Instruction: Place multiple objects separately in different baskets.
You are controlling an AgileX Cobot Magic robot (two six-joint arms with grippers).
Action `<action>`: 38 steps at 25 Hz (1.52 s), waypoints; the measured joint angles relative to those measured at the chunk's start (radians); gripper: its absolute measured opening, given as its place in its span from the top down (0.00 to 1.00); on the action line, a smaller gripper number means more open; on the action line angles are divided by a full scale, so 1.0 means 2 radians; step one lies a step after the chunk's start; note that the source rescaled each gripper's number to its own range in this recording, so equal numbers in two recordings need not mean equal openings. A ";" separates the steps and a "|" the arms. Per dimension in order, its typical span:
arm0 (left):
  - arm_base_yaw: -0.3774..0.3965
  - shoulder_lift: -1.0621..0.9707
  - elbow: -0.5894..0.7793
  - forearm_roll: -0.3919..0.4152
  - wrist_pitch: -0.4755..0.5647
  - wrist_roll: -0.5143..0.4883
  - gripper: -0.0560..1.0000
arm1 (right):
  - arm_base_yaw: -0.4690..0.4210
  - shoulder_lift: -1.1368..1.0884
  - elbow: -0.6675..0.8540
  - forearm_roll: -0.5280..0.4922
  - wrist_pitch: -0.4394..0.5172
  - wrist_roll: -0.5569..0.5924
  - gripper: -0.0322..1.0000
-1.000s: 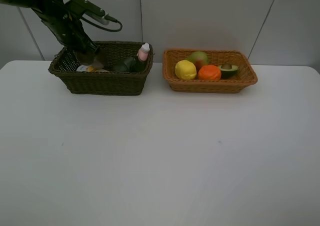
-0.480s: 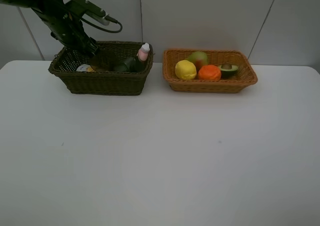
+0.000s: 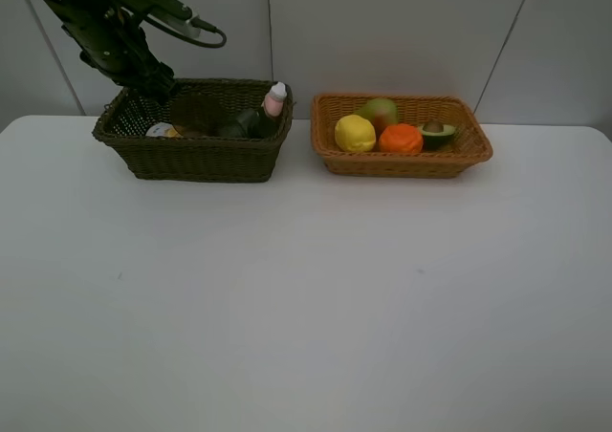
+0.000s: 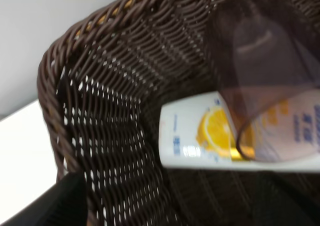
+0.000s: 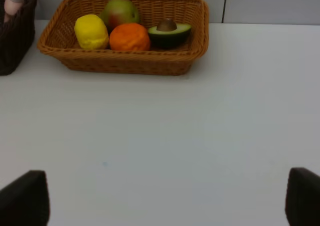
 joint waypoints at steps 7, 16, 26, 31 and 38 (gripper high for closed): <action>-0.003 -0.102 0.098 -0.022 0.005 0.000 0.10 | 0.000 0.000 0.000 0.000 0.000 0.000 0.00; -0.003 -0.263 0.250 -0.061 0.045 -0.005 0.10 | 0.000 0.000 0.000 0.000 0.000 0.000 0.00; -0.003 -0.469 0.382 -0.105 0.122 -0.014 0.10 | 0.000 0.000 0.000 0.000 0.000 0.000 0.00; -0.003 -0.570 0.422 -0.114 0.166 -0.015 0.10 | 0.000 0.000 0.000 0.000 0.000 0.000 0.00; -0.003 -0.705 0.479 -0.119 0.185 -0.015 0.10 | 0.000 0.000 0.000 0.000 0.000 0.000 0.00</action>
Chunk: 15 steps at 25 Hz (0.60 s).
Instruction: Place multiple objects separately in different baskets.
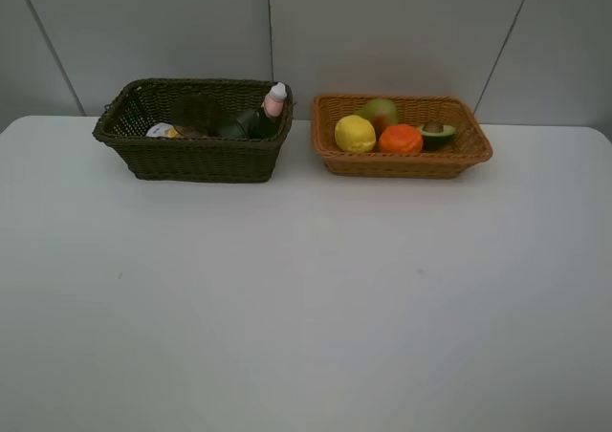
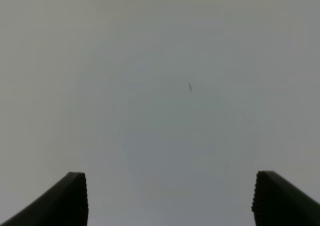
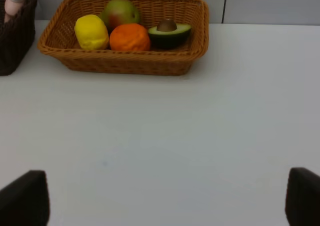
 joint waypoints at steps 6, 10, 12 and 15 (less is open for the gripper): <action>0.000 -0.088 0.035 -0.020 0.013 0.000 0.10 | 0.000 0.000 0.000 0.000 0.000 0.000 0.00; 0.000 -0.120 0.051 -0.036 0.019 0.000 0.10 | 0.000 0.000 0.000 0.000 0.000 0.000 0.00; 0.000 -0.128 0.055 -0.038 0.027 0.000 0.10 | 0.000 0.000 0.000 0.000 0.000 0.000 0.00; 0.000 -0.134 0.064 -0.039 0.043 0.000 0.10 | 0.000 0.000 0.000 0.000 0.000 0.000 0.00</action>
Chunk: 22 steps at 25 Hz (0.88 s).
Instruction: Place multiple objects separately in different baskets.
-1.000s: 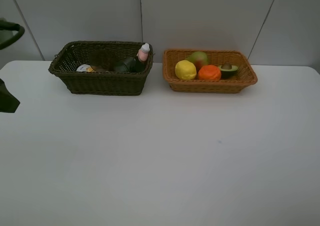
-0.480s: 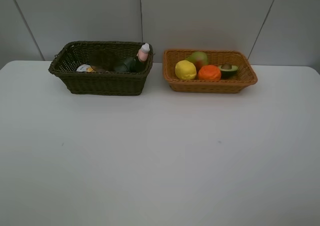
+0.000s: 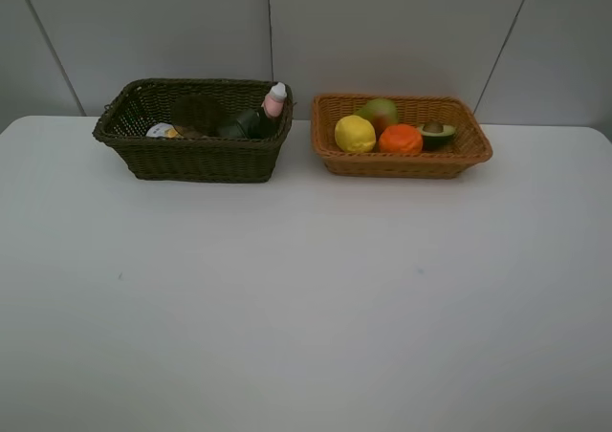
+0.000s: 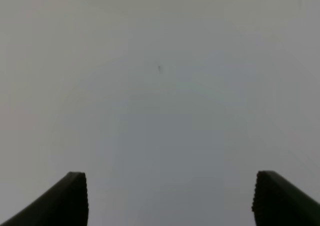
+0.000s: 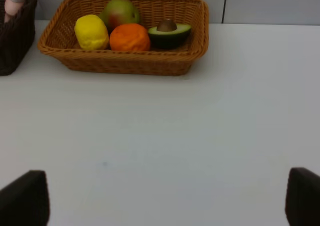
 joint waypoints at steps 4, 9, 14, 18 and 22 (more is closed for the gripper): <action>0.000 -0.012 0.000 0.000 0.001 -0.002 0.10 | 0.000 0.000 0.000 0.000 0.000 0.000 0.00; 0.000 -0.016 0.000 0.000 0.001 -0.003 0.10 | 0.000 0.000 0.000 0.000 0.000 0.000 0.00; 0.032 -0.027 0.000 0.001 0.001 -0.009 0.10 | 0.000 0.000 0.000 0.000 0.000 0.000 0.00; 0.082 -0.066 0.000 0.001 0.002 -0.010 0.10 | 0.000 0.000 0.000 0.000 0.000 0.000 0.00; 0.118 -0.125 0.000 0.001 0.002 -0.010 0.10 | 0.000 0.000 0.000 0.000 0.000 0.000 0.00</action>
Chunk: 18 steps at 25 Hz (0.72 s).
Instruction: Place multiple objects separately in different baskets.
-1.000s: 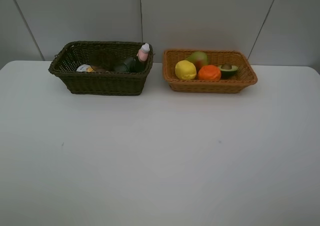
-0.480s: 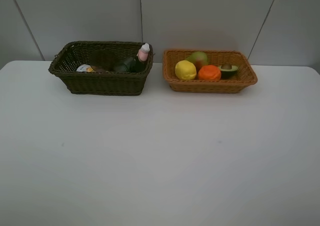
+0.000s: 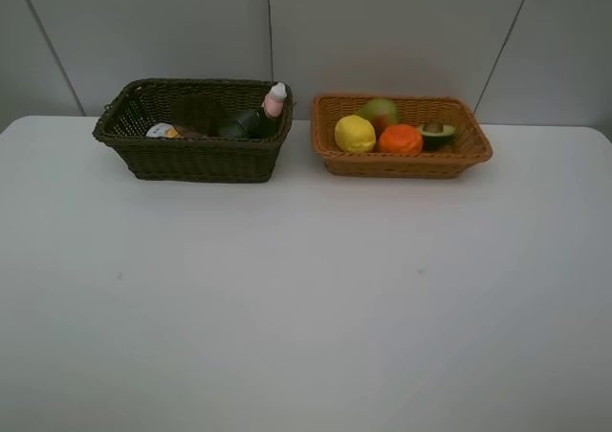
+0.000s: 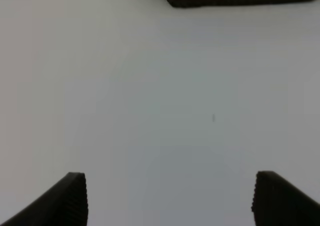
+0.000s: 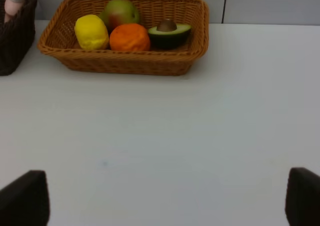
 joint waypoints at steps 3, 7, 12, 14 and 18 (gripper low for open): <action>0.011 -0.035 0.000 0.000 0.001 -0.001 0.10 | 0.000 0.000 0.000 0.000 0.000 0.000 0.00; 0.015 -0.037 0.000 0.000 0.001 -0.001 0.10 | 0.000 0.000 0.000 0.002 0.000 0.000 0.00; 0.015 -0.037 0.001 0.000 0.002 -0.001 0.10 | 0.000 0.000 0.000 0.003 0.000 0.000 0.00; 0.015 -0.037 0.001 0.000 0.002 -0.001 0.10 | 0.000 0.000 0.000 0.003 0.000 0.000 0.00; 0.005 -0.037 0.001 0.000 0.002 -0.001 0.10 | 0.000 0.000 0.000 0.003 0.000 0.000 0.00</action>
